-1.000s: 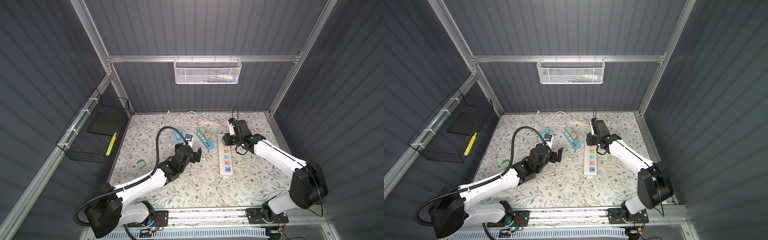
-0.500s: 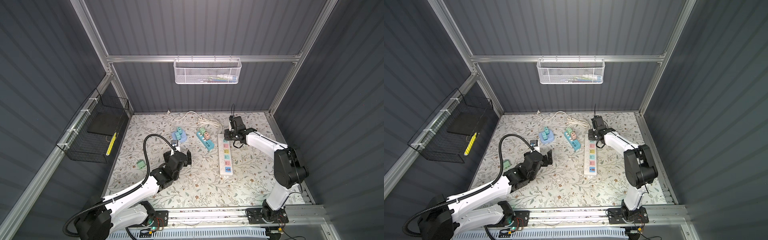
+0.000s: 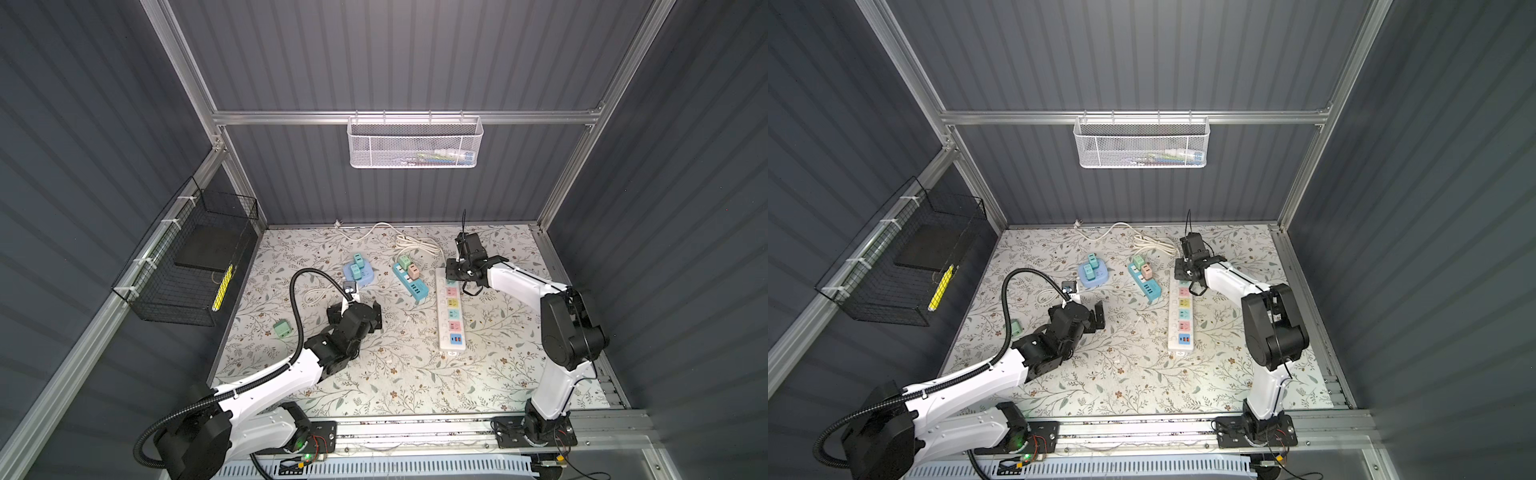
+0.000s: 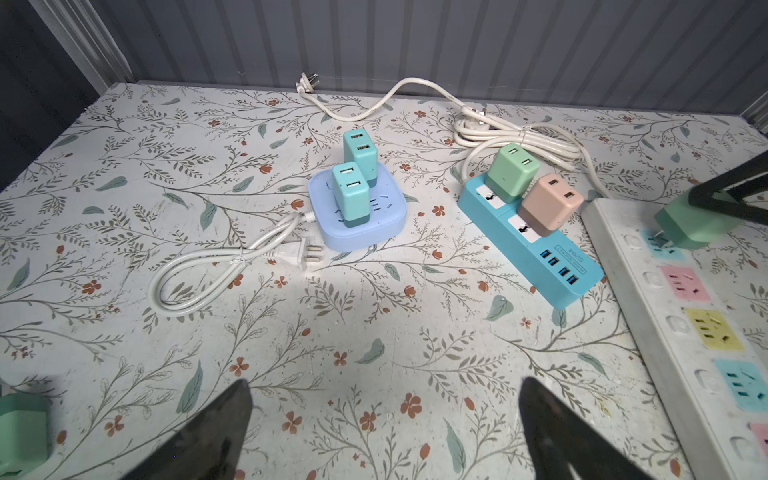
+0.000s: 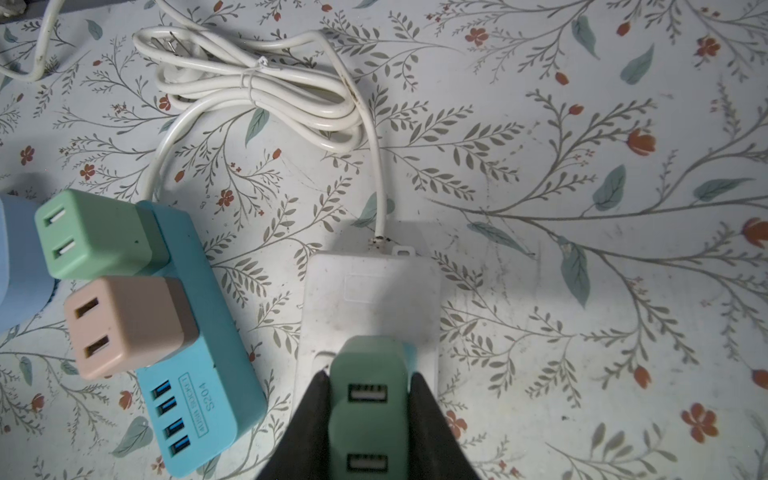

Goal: Insert the plug
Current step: 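Carry the green adapter with the right gripper over the white strip while the left withdraws, then lower the green adapter into the strip's farthest socket with the right gripper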

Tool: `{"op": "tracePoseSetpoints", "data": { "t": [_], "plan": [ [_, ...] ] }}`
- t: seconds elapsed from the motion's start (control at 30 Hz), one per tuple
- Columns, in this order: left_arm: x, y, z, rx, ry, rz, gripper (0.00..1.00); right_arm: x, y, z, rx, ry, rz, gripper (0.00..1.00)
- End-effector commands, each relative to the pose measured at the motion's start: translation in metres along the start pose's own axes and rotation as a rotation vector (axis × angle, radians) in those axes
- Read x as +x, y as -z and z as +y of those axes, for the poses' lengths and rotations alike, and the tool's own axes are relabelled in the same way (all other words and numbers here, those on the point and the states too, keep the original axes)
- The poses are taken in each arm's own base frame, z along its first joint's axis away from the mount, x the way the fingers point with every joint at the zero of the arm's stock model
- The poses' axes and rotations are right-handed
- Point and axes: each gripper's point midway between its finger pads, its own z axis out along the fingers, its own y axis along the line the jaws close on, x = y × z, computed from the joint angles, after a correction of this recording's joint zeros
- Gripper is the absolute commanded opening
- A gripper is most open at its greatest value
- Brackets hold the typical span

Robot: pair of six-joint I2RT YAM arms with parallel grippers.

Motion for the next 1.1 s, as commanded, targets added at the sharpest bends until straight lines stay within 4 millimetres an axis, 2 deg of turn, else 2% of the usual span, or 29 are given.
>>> {"op": "tracePoseSetpoints", "data": {
  "t": [0.0,0.17,0.33,0.47,0.67,0.97,1.07],
  "plan": [
    [-0.012,-0.001,0.001,-0.010,0.022,-0.011,1.00,0.012,-0.005,0.003,0.011,-0.006,0.034,0.16],
    [-0.007,-0.007,0.006,-0.033,0.041,0.020,1.00,0.017,0.000,0.002,0.016,-0.026,0.039,0.16],
    [-0.002,-0.012,0.008,-0.033,0.064,0.048,1.00,0.024,-0.005,-0.004,0.054,-0.023,0.055,0.16],
    [-0.005,-0.012,0.012,-0.039,0.074,0.045,1.00,0.029,-0.010,-0.008,0.095,-0.002,0.074,0.16],
    [-0.007,-0.011,0.014,-0.031,0.095,0.042,1.00,0.053,-0.019,-0.011,0.145,0.046,0.148,0.17],
    [0.000,-0.003,0.013,0.008,0.167,0.063,1.00,0.102,-0.032,-0.020,0.182,0.032,0.264,0.18],
    [-0.002,-0.001,0.014,0.011,0.172,0.065,1.00,0.104,-0.029,-0.020,0.175,0.020,0.258,0.20]
  ]
}}
